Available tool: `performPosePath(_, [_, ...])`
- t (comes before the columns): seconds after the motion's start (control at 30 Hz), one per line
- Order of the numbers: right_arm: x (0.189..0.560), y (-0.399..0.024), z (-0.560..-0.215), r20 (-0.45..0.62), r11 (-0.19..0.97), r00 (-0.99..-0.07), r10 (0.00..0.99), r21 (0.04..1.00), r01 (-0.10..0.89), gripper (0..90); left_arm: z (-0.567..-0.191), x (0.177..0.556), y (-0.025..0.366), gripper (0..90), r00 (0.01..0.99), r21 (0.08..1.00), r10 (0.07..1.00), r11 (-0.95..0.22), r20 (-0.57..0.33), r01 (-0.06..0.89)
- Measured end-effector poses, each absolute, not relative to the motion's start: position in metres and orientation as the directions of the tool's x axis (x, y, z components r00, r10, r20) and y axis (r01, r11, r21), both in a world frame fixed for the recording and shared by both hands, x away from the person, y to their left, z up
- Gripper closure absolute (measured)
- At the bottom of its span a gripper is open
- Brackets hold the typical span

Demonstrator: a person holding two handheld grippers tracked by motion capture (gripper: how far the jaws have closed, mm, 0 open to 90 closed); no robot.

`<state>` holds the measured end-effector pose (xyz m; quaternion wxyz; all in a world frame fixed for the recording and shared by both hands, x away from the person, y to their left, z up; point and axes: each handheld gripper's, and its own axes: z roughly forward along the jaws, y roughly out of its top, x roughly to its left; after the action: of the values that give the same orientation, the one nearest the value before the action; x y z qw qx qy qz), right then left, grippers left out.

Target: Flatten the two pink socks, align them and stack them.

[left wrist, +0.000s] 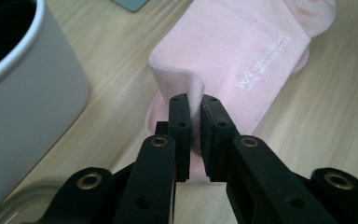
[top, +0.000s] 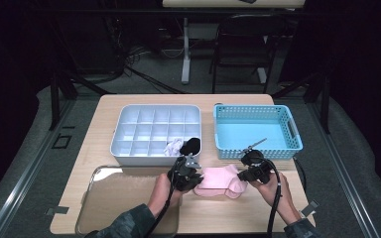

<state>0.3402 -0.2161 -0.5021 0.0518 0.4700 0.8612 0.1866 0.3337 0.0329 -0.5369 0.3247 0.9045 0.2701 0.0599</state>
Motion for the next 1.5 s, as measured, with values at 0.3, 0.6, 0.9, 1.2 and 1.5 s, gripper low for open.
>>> performPosePath(0.3, [0.345,-0.205,-0.529,0.074,0.532,-0.578,0.813,0.308,0.788,76.1,-0.550,0.341,0.032,77.9,0.841,0.543,0.537,-0.689,-0.063,0.480])
performPosePath(0.6, [0.352,-0.227,-0.523,0.125,0.442,-0.507,0.853,0.345,0.828,59.1,-0.549,0.344,0.038,51.7,0.804,0.549,0.590,-0.648,-0.076,0.528])
performPosePath(0.9, [0.361,-0.226,-0.540,0.133,0.440,-0.491,0.861,0.289,0.850,56.9,-0.557,0.349,0.038,52.8,0.797,0.514,0.592,-0.650,-0.119,0.560])
performPosePath(1.2, [0.358,-0.233,-0.525,0.196,0.391,-0.481,0.854,0.367,0.844,57.5,-0.559,0.349,0.037,56.5,0.800,0.510,0.586,-0.652,-0.131,0.561])
performPosePath(1.5, [0.359,-0.217,-0.542,0.114,0.451,-0.495,0.862,0.275,0.849,55.7,-0.560,0.349,0.035,59.2,0.802,0.508,0.581,-0.655,-0.135,0.560])
